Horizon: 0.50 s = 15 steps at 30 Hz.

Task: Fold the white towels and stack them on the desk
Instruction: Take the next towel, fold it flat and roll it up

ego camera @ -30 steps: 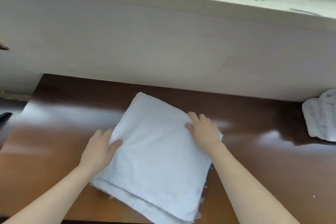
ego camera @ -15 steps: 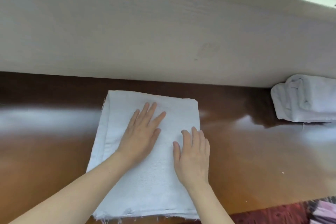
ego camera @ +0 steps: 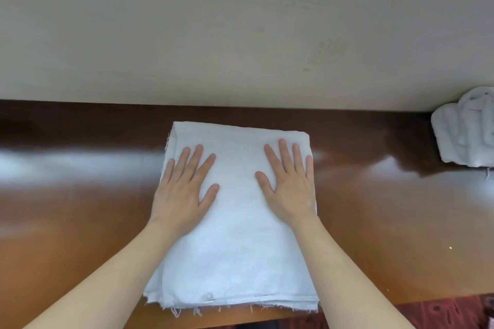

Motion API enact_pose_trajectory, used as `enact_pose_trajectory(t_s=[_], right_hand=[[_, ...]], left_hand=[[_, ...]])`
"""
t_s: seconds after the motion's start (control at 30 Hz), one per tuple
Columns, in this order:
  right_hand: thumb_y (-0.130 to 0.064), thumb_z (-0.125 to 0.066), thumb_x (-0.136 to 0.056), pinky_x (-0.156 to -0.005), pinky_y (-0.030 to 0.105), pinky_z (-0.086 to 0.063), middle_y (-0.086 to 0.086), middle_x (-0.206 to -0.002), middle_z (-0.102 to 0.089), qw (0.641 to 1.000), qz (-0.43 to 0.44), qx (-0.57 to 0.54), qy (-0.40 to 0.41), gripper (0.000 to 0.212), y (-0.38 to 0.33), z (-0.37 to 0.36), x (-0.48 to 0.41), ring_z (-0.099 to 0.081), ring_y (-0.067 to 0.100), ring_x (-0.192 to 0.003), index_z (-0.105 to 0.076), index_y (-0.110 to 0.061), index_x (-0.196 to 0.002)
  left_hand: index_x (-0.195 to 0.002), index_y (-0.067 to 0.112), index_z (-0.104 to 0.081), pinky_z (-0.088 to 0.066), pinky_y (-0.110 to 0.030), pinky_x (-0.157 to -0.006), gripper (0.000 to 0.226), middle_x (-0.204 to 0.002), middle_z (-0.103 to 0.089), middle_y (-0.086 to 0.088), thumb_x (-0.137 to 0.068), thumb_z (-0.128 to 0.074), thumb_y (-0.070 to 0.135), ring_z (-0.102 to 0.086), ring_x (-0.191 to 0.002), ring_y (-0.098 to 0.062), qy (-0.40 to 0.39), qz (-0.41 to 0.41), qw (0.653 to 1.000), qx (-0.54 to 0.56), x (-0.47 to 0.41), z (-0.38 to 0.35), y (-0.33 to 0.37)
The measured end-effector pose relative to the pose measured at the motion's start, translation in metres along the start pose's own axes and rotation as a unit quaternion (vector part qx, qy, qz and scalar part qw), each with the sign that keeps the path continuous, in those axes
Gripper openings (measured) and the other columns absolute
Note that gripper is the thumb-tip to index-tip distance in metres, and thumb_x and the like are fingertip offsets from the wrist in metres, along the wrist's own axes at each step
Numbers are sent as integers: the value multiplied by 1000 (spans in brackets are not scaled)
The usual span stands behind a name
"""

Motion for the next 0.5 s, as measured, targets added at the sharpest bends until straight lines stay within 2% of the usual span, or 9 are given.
enact_pose_trajectory(t_s=[0.1, 0.2, 0.3, 0.4, 0.5], right_hand=[[-64, -17, -99, -124, 46, 1, -9, -165, 13, 998, -45, -47, 2, 63, 6, 0, 15, 17, 18, -152, -2, -43, -156], [-61, -19, -100, -124, 46, -10, -7, -165, 16, 993, -86, -82, -15, 62, 14, -6, 53, 11, 24, -153, 2, -43, -156], [-58, -20, -101, -124, 43, -9, -7, -164, 21, 992, -74, -94, -43, 64, 15, -12, 97, 11, 28, -152, 7, -41, -156], [-57, -13, -100, -123, 42, -4, -9, -161, 28, 992, -55, -96, -67, 63, 9, -16, 134, 15, 32, -151, 12, -39, -155], [-49, -15, -103, -122, 40, -9, -5, -165, 18, 992, -40, -106, -63, 58, 7, -18, 169, 6, 33, -152, -4, -35, -158]], left_hand=[[-158, 34, -3, -7, -41, -124, 67, -166, 7, 5, -97, -12, 61, 11, -152, -18, -22, 11, 1000, 6, 21, 3, -21], [-157, 35, -4, -9, -36, -123, 69, -165, 7, 5, -96, -10, 64, 4, -152, -16, -46, 15, 998, 46, 54, 5, -36], [-158, 31, -1, -5, -33, -122, 72, -166, 10, 4, -95, -10, 65, 4, -151, -13, -70, 17, 994, 78, 89, 2, -42], [-158, 30, 1, -8, -34, -123, 77, -165, 14, 5, -93, -16, 68, 7, -151, -10, -87, 17, 990, 113, 127, 0, -40], [-156, 42, -3, -10, -41, -124, 72, -165, 16, 8, -93, -27, 68, -2, -153, -18, -100, -26, 982, 157, 154, 6, -39]])
Point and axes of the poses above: each hand's wrist, its own x-axis away from the middle knuckle, its own z-axis out of the back of the hand, y = z × x, the point moved 2 cm from there along -x, towards the middle knuckle
